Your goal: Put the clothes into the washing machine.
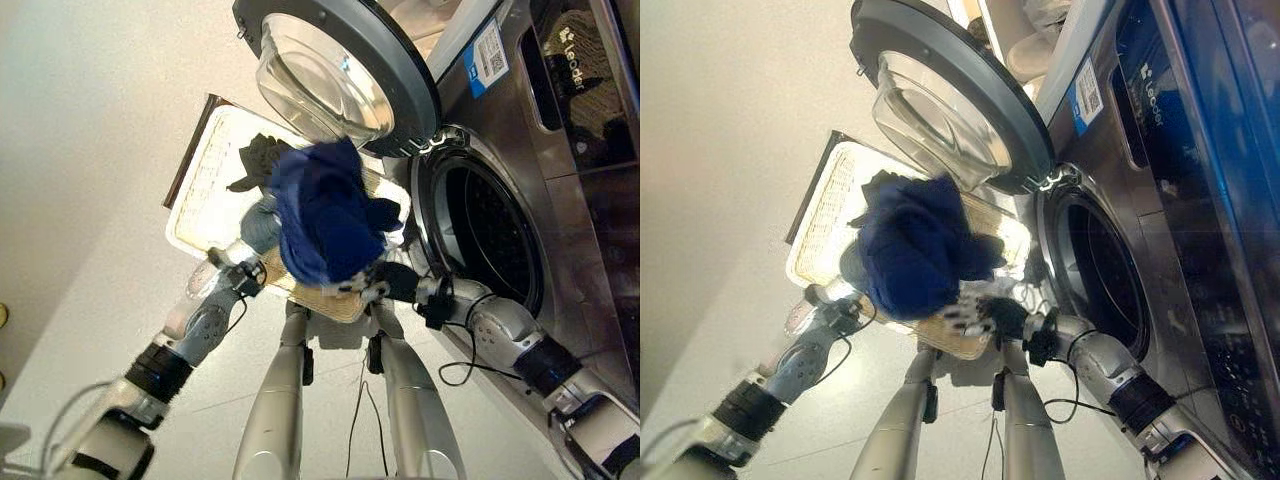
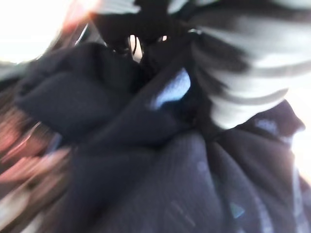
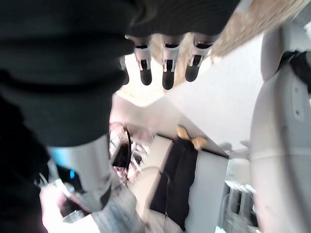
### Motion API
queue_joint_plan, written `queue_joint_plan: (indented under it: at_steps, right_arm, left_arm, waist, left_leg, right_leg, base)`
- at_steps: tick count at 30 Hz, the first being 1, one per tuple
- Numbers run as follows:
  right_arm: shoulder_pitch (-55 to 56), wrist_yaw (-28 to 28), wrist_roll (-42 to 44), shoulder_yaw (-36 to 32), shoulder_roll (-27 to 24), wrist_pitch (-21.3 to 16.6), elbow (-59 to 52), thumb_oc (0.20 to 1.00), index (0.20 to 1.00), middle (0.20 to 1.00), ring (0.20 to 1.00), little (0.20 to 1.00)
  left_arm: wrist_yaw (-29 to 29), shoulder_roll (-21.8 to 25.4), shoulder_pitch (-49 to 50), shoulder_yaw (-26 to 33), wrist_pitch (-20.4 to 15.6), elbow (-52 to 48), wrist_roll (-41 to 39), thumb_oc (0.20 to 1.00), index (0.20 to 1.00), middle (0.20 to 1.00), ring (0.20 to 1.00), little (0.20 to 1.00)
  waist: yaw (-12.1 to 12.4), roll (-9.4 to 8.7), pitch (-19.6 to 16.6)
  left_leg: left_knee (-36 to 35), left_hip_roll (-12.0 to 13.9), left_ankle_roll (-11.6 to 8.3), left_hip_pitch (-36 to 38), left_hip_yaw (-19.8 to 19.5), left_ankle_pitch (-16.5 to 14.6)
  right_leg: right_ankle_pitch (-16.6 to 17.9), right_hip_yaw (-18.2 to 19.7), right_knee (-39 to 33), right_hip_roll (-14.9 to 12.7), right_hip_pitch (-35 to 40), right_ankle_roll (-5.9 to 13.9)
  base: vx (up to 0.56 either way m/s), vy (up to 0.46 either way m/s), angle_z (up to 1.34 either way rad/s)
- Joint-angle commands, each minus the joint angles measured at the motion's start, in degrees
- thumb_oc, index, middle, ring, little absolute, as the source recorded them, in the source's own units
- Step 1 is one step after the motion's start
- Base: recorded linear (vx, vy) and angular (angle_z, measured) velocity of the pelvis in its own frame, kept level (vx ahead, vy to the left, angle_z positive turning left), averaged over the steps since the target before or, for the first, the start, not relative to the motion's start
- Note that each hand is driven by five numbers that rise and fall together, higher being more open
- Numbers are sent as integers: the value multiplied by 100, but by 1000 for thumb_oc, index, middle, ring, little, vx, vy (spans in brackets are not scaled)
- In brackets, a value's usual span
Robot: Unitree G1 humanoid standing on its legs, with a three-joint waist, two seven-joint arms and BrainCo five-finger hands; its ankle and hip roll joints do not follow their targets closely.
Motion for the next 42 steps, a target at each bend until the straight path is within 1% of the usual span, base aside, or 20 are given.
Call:
queue_joint_plan:
  at_steps: [1,2,3,8,9,12,13,17,18,20,28,29,30,31,32,33,36,40,41,42]
  right_arm:
    - [209,-292,-6,2,115,-383,-441,1000,1000,1000,1000,1000]
    - [249,-427,20,-47,144,-389,-444,1000,1000,1000,1000,1000]
    - [300,-593,-12,-110,223,-463,-423,1000,1000,1000,1000,1000]
    - [426,-831,160,-199,388,-643,-429,1000,1000,1000,1000,1000]
    - [421,-928,284,-202,456,-709,-407,1000,1000,1000,1000,1000]
    - [399,-995,350,-212,501,-699,-403,1000,1000,1000,1000,1000]
    - [356,-1119,540,-204,605,-681,-407,1000,1000,1000,1000,1000]
    - [357,-1313,661,-194,678,-719,-453,1000,1000,1000,1000,1000]
    - [356,-1381,655,-166,709,-786,-469,1000,1000,1000,1000,1000]
    - [337,-1534,643,-143,743,-911,-476,1000,1000,1000,1000,1000]
    - [337,-1535,643,-143,743,-911,-477,1000,1000,1000,1000,1000]
    - [278,-2492,865,-163,922,-1189,-482,1000,1000,1000,1000,1000]
    - [328,-2970,706,-103,1079,-1363,-594,1000,1000,1000,1000,1000]
    - [332,-3089,678,-91,1112,-1378,-620,1000,1000,1000,1000,1000]
    - [332,-3089,678,-91,1112,-1378,-620,1000,1000,1000,1000,1000]
    - [370,-3330,567,-35,1200,-1431,-679,1000,1000,1000,1000,1000]
    - [428,-3583,507,14,1243,-1484,-773,1000,1000,1000,1000,1000]
    - [441,-3612,530,33,1261,-1550,-789,1000,1000,1000,1000,1000]
    - [450,-3585,489,63,1274,-1605,-795,1000,1000,1000,1000,1000]
    - [439,-3534,476,129,1291,-1669,-830,1000,1000,1000,1000,1000]
  left_arm:
    - [490,70,72,187,-603,-481,626,200,200,200,200,200]
    - [701,43,121,194,-660,-510,790,200,200,200,200,200]
    - [1006,-10,168,227,-729,-508,1139,200,200,200,200,200]
    - [1304,-76,237,192,-648,-597,1556,200,200,200,200,200]
    - [1531,-96,209,156,-667,-568,1789,200,200,200,200,200]
    - [1569,-91,168,127,-649,-526,1832,200,200,200,200,200]
    - [1704,-118,99,36,-535,-502,2068,200,200,200,200,200]
    - [1595,-70,65,-68,-424,-473,2142,200,200,200,200,200]
    - [1457,-67,52,-146,-327,-502,2142,200,200,200,200,200]
    - [1293,-59,3,-240,-245,-474,2109,200,200,200,200,200]
    - [1293,-59,3,-240,-245,-474,2108,200,200,200,200,200]
    - [1299,-113,-101,-525,-157,-427,2326,200,200,200,200,200]
    - [1717,-123,-134,-675,-113,-418,2821,200,200,200,200,200]
    - [1793,-126,-139,-706,-112,-405,2930,200,200,200,200,200]
    - [1793,-126,-139,-706,-112,-405,2930,200,200,200,200,200]
    - [1978,-123,-151,-768,-39,-398,3180,200,200,200,200,200]
    - [2096,-101,-171,-860,52,-365,3437,200,200,200,200,200]
    - [2081,-110,-181,-931,132,-334,3533,200,200,200,200,200]
    - [2157,-96,-190,-974,164,-314,3615,200,200,200,200,200]
    - [2431,-129,-199,-1024,216,-241,3723,200,200,200,200,200]
  waist:
    - [117,-84,-56]
    - [117,-75,-56]
    - [116,-57,-56]
    - [107,0,-56]
    - [100,17,-56]
    - [93,30,-56]
    - [81,72,-56]
    - [72,108,-56]
    - [64,118,-56]
    - [47,124,-56]
    - [48,124,-56]
    - [-15,141,-56]
    - [-51,152,-56]
    - [-57,156,-56]
    - [-57,156,-56]
    - [-71,176,-56]
    - [-98,187,-56]
    - [-109,188,-56]
    - [-114,184,-56]
    - [-109,177,-56]
  left_leg:
    - [183,-337,-2,-58,26,-53]
    - [197,-340,-2,-72,24,-47]
    - [192,-345,4,-71,23,-41]
    - [112,-342,28,-39,36,0]
    - [93,-344,29,-35,43,14]
    - [85,-342,31,-33,51,19]
    - [82,-346,31,-35,78,19]
    - [91,-357,37,-45,85,19]
    - [104,-358,41,-51,89,11]
    - [113,-353,43,-44,119,10]
    - [113,-353,43,-44,119,9]
    - [118,-351,58,-26,195,-3]
    - [98,-351,77,-39,218,4]
    - [103,-354,81,-47,216,7]
    - [103,-354,81,-47,216,7]
    - [85,-362,103,-40,195,14]
    - [67,-380,119,-24,164,25]
    - [69,-384,129,-24,158,23]
    - [82,-384,131,-32,164,18]
    - [96,-387,138,-48,156,20]
  right_leg:
    - [99,-54,-155,107,148,349]
    - [91,-62,-146,102,145,347]
    - [70,-63,-146,104,161,341]
    - [53,-63,-154,107,183,340]
    - [55,-59,-151,110,178,339]
    - [55,-54,-142,108,168,343]
    - [53,-46,-145,94,159,348]
    - [63,-31,-141,88,139,350]
    - [65,-14,-138,84,132,354]
    - [75,-10,-133,82,133,357]
    - [75,-10,-133,82,133,357]
    - [109,53,-159,98,134,361]
    - [123,121,-157,121,98,354]
    - [125,141,-148,128,86,351]
    - [125,141,-148,128,86,351]
    - [127,204,-138,148,71,339]
    - [139,287,-141,180,68,332]
    - [140,321,-138,192,64,332]
    - [141,330,-139,193,64,333]
    - [135,338,-124,197,55,336]
  base:
    - [0,0,0]
    - [0,0,0]
    - [0,0,0]
    - [7,25,0]
    - [9,32,-2]
    - [6,17,-1]
    - [9,57,-1]
    - [2,17,0]
    - [0,0,0]
    - [6,17,0]
    - [1,9,0]
    - [9,136,-2]
    - [12,151,-3]
    - [2,76,-2]
    - [15,67,-21]
    - [16,68,-27]
    - [9,37,-12]
    - [2,3,-1]
    - [11,9,-4]
    - [9,4,-3]
